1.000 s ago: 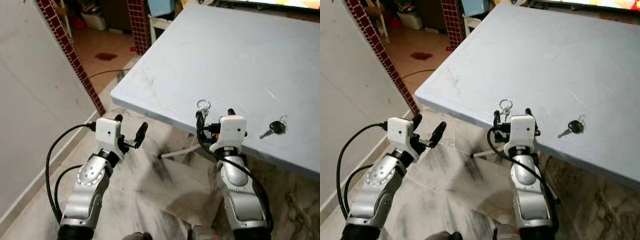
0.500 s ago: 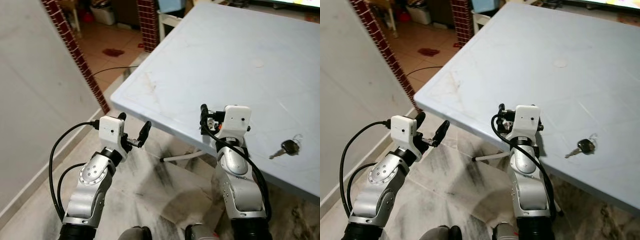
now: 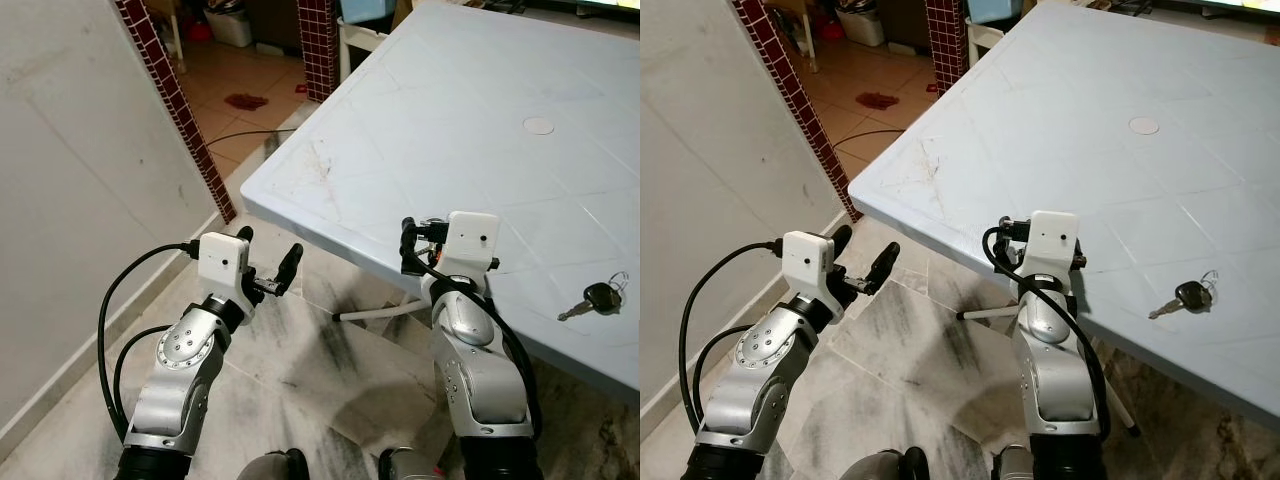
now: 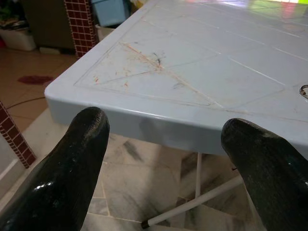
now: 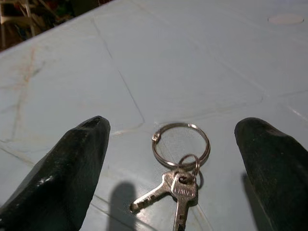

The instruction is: Hang keys on a hook

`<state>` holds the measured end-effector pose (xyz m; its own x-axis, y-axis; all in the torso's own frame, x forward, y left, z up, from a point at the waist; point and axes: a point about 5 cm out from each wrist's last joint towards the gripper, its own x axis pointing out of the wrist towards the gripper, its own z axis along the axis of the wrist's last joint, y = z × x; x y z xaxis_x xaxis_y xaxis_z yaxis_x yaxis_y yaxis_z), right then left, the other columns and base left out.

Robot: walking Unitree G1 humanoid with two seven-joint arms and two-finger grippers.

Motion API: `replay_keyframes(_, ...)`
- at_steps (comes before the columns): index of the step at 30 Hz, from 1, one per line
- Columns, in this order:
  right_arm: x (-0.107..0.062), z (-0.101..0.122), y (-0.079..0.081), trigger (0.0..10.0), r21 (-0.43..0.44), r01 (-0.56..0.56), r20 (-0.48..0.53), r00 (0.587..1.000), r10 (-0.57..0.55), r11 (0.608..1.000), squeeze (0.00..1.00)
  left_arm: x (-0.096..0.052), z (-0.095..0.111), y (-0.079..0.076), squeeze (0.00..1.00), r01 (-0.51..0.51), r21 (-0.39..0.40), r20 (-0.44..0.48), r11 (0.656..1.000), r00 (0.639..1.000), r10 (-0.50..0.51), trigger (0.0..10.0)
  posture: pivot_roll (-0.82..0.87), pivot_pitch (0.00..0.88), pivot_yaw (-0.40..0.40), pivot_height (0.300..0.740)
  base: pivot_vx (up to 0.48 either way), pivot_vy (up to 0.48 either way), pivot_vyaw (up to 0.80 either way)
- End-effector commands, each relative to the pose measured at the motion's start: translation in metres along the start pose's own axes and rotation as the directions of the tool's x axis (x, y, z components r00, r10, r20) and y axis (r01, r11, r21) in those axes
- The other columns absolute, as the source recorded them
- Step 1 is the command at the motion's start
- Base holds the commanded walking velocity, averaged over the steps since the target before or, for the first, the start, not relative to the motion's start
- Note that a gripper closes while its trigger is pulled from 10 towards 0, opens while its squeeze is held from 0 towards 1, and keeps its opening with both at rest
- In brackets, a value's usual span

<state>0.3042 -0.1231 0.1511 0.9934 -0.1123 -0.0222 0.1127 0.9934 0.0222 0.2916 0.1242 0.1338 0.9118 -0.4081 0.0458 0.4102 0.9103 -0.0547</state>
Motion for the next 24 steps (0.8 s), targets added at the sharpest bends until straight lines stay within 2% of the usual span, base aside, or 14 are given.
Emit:
replay_keyframes(1,0.001,-0.005,0.000,10.0,-0.012,0.011,-0.022,1.000,-0.011,1.000,0.00,-0.002,0.002,0.002,0.00,0.005,0.014,-0.002,1.000,1.000,-0.005,10.0,-0.05,0.189,0.130,0.740,0.000,0.000,0.00)
replay_keyframes(5,0.004,-0.014,-0.003,10.0,-0.033,0.035,-0.053,0.998,-0.037,0.999,0.00,-0.002,0.002,0.002,0.00,0.005,0.015,-0.002,1.000,1.000,-0.005,10.0,-0.04,0.189,0.129,0.740,0.000,0.000,0.00)
replay_keyframes(8,0.006,-0.020,-0.003,10.0,-0.013,0.044,-0.084,0.995,-0.045,0.999,0.00,-0.003,0.002,0.002,0.00,0.003,0.015,-0.003,1.000,1.000,-0.003,10.0,-0.04,0.188,0.129,0.740,0.000,0.000,0.00)
replay_keyframes(9,0.006,-0.022,-0.002,6.8,-0.013,0.041,-0.084,0.996,-0.042,0.999,0.00,-0.003,0.002,0.002,0.00,0.002,0.015,-0.004,1.000,1.000,-0.002,10.0,-0.04,0.188,0.129,0.740,0.000,0.000,0.00)
replay_keyframes(10,0.007,-0.022,-0.002,6.8,-0.015,0.039,-0.085,0.996,-0.040,0.999,0.00,-0.003,0.002,0.002,0.00,0.002,0.015,-0.004,1.000,1.000,-0.002,10.0,-0.04,0.188,0.129,0.740,0.000,0.000,0.00)
replay_keyframes(11,0.007,-0.023,-0.001,1.6,-0.013,0.036,-0.087,0.995,-0.037,0.999,0.00,-0.002,0.002,0.002,0.00,0.002,0.015,-0.004,1.000,1.000,-0.002,10.0,-0.04,0.188,0.129,0.740,0.000,0.000,0.00)
replay_keyframes(12,0.007,-0.024,-0.001,0.0,-0.005,0.036,-0.090,0.995,-0.036,0.999,0.00,-0.002,0.002,0.002,0.00,0.003,0.015,-0.004,1.000,1.000,-0.003,10.0,-0.04,0.188,0.130,0.740,0.000,0.000,0.00)
replay_keyframes(24,0.018,-0.024,0.005,0.0,0.001,0.012,-0.086,0.996,-0.012,1.000,0.00,0.000,0.003,0.001,0.00,0.004,0.016,-0.002,1.000,1.000,-0.004,10.0,-0.04,0.185,0.127,0.740,0.000,0.000,0.00)
